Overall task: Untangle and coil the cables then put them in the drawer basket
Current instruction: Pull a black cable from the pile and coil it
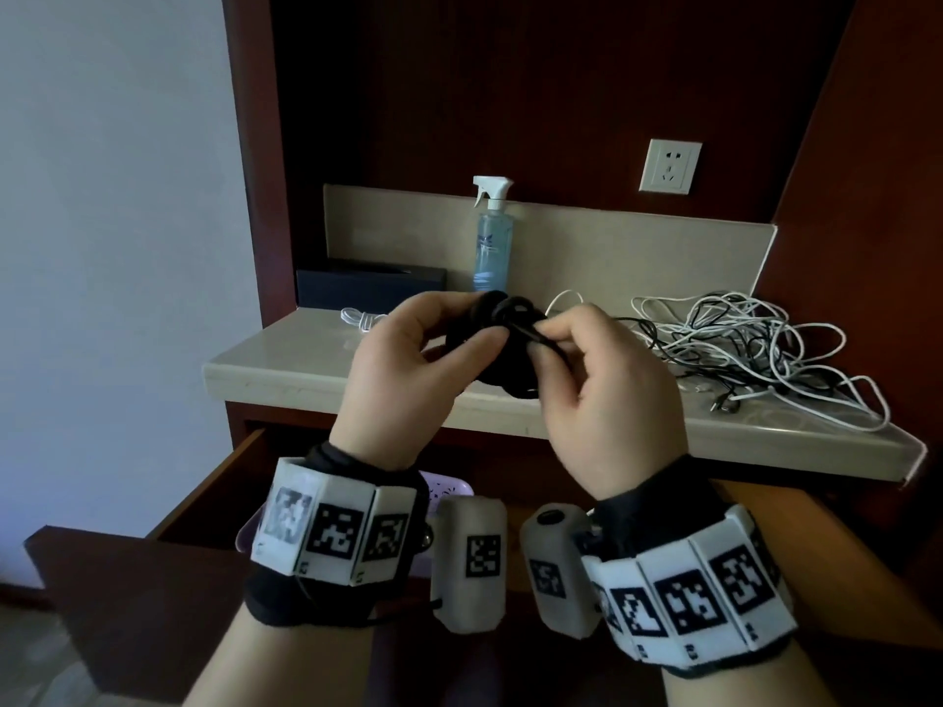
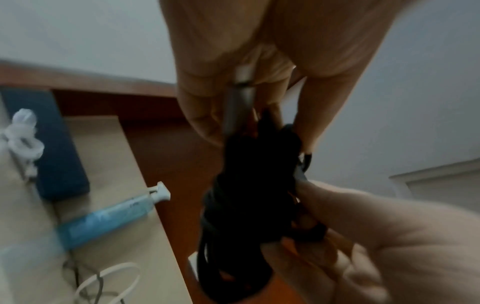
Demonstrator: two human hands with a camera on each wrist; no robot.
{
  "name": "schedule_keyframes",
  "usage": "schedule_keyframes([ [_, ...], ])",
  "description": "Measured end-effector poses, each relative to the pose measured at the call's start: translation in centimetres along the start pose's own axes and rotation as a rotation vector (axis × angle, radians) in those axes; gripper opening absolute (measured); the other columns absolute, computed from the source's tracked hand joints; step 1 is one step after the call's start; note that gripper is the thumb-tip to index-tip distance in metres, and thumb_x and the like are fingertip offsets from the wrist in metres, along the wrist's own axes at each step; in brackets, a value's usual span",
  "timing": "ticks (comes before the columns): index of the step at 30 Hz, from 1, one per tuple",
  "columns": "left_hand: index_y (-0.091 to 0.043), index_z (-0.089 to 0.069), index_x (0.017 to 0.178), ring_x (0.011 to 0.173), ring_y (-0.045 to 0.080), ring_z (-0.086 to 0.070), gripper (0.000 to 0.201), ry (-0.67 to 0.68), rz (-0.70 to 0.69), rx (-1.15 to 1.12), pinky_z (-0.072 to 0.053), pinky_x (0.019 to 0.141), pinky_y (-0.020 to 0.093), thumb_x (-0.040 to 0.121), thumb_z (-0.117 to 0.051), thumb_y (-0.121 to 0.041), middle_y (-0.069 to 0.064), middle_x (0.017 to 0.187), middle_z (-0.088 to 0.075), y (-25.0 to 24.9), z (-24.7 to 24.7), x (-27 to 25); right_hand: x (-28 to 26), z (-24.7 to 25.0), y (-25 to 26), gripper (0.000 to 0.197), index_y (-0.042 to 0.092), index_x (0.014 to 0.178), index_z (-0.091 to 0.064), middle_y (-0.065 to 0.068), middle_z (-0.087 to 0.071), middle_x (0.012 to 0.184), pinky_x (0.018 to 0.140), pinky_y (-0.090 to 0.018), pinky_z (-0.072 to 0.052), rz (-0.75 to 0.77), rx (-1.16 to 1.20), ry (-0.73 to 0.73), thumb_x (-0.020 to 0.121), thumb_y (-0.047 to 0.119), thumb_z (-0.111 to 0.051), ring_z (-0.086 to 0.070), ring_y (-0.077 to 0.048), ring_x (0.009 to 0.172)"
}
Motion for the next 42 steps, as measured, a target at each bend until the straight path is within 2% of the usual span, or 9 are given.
schedule_keyframes([
  [3,-0.029,-0.059,0.107,0.086,0.003,-0.062,0.035,0.178,-0.052,-0.169,-0.048,0.074,0.016,0.074,-0.069,-0.027,-0.012,0.094,-0.066,-0.1,-1.4,-0.2,0.0,0.2,-1.1,0.009,0.012,0.083,-0.061,0.009,-0.060,0.072,0.057,-0.025,-0.041,-0.092,0.167,-0.014,0.082,0.020,-0.056,-0.056,-0.009,0.065],
  [7,-0.024,-0.044,0.124,0.109,0.006,-0.056,0.056,0.376,-0.107,-0.255,-0.045,0.087,0.019,0.073,-0.066,-0.013,-0.008,0.115,-0.058,0.2,-2.3,0.2,0.2,0.1,-1.8,0.006,0.017,0.080,-0.058,0.017,-0.056,0.065,0.057,-0.024,-0.045,-0.158,0.251,0.008,0.082,0.023,-0.057,-0.054,-0.004,0.062],
  [17,-0.026,-0.059,0.101,0.095,0.014,-0.065,0.040,0.090,-0.059,-0.208,-0.052,0.082,0.028,0.065,-0.075,-0.020,-0.007,0.094,-0.068,1.6,-0.2,2.8,2.6,-0.6,0.1,0.009,0.012,0.075,-0.057,0.008,-0.048,0.061,0.050,-0.026,-0.032,-0.021,0.015,-0.035,0.081,0.018,-0.054,-0.048,-0.019,0.056],
  [24,-0.033,-0.063,0.094,0.086,0.005,-0.062,0.031,0.121,-0.079,-0.104,-0.051,0.078,0.021,0.069,-0.072,-0.018,-0.017,0.086,-0.067,1.0,-0.1,2.8,3.0,-1.2,2.2,0.006,0.013,0.071,-0.057,0.000,-0.051,0.061,0.039,-0.024,-0.032,0.232,-0.307,0.058,0.076,0.014,-0.055,-0.050,-0.025,0.053],
  [28,-0.043,-0.067,0.088,0.089,0.010,-0.063,0.029,0.152,-0.097,-0.125,-0.052,0.087,0.033,0.068,-0.072,-0.023,-0.013,0.087,-0.067,0.6,-0.6,3.0,3.7,-0.2,1.1,0.013,0.014,0.079,-0.064,0.002,-0.059,0.072,0.048,-0.025,-0.039,0.198,-0.114,0.011,0.081,0.020,-0.053,-0.055,-0.021,0.063],
  [34,-0.054,-0.059,0.094,0.093,0.010,-0.058,0.030,0.163,-0.160,0.076,-0.048,0.086,0.031,0.069,-0.065,-0.037,-0.008,0.101,-0.061,0.7,-0.8,2.7,2.6,-1.9,-3.1,0.002,0.022,0.082,-0.061,0.017,-0.056,0.068,0.064,-0.033,-0.049,-0.202,0.246,0.049,0.083,0.022,-0.061,-0.056,-0.008,0.068],
  [36,-0.049,-0.062,0.093,0.093,0.014,-0.060,0.028,0.170,-0.130,-0.009,-0.051,0.085,0.033,0.069,-0.066,-0.036,-0.007,0.101,-0.063,0.9,-0.8,2.7,2.7,-1.5,-2.5,0.004,0.020,0.083,-0.062,0.017,-0.057,0.072,0.067,-0.027,-0.048,-0.161,0.302,0.028,0.083,0.022,-0.060,-0.056,-0.005,0.071],
  [39,-0.040,-0.068,0.093,0.099,0.027,-0.060,0.027,0.175,-0.062,-0.147,-0.047,0.093,0.057,0.067,-0.068,-0.031,-0.002,0.101,-0.065,1.3,-0.6,2.7,3.7,-1.1,-0.6,0.011,0.014,0.083,-0.064,0.012,-0.060,0.077,0.063,-0.026,-0.045,-0.004,0.214,0.089,0.081,0.022,-0.057,-0.056,-0.009,0.072],
  [42,-0.043,-0.069,0.093,0.100,0.022,-0.061,0.030,0.138,-0.082,-0.147,-0.047,0.095,0.053,0.066,-0.069,-0.029,-0.007,0.100,-0.067,1.2,0.1,2.7,4.3,-1.3,0.6,0.005,0.013,0.077,-0.061,0.005,-0.059,0.070,0.059,-0.026,-0.032,0.135,0.020,0.148,0.074,0.016,-0.060,-0.040,-0.009,0.070],
])
Point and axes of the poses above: each hand's wrist, its own x-axis towards the middle knuckle, its own z-axis out of the back of the hand, y = z × x, the point moved 9 cm from there along x, towards the middle knuckle
